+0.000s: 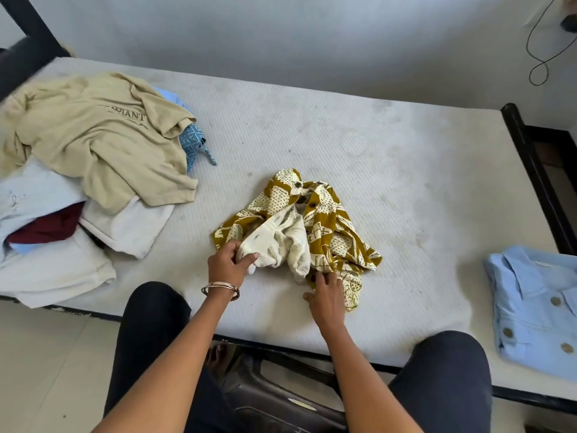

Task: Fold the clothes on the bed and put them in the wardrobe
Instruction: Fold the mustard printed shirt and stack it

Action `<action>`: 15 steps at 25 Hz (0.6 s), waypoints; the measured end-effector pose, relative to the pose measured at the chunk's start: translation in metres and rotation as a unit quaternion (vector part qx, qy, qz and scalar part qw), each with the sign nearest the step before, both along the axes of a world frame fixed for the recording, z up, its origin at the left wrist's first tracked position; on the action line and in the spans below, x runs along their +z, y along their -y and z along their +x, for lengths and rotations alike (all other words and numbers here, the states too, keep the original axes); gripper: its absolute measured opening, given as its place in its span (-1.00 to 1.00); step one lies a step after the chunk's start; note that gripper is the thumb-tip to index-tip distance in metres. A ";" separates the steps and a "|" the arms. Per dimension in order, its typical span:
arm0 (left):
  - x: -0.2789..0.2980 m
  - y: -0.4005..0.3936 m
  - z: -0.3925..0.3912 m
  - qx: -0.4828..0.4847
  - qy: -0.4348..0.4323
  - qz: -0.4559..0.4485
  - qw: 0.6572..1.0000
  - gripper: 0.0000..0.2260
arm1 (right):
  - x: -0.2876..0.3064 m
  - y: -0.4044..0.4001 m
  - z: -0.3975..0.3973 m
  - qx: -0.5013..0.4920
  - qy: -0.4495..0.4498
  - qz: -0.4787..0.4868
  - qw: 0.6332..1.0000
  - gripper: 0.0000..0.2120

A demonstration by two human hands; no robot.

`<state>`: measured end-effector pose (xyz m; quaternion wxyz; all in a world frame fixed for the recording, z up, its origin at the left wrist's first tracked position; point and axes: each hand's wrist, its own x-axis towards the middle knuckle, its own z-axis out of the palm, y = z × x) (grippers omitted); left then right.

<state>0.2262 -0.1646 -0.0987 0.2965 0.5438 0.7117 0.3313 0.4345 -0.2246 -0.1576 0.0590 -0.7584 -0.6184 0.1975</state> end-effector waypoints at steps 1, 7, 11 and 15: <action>0.002 -0.001 0.000 0.010 0.018 -0.011 1.000 -0.70 | 0.002 -0.001 0.000 -0.027 0.021 -0.020 0.999 -0.56; -0.016 0.021 0.000 -0.035 0.124 -0.198 0.972 -0.75 | 0.015 0.006 0.017 -0.104 -0.111 0.037 0.988 -0.88; -0.035 0.048 0.006 0.037 0.197 -0.231 0.952 -0.85 | 0.018 0.022 0.025 0.126 -0.124 -0.134 0.975 -0.77; -0.043 0.060 0.001 0.112 0.192 -0.242 0.944 -0.89 | 0.022 0.019 0.030 -0.097 -0.158 0.010 0.983 -0.79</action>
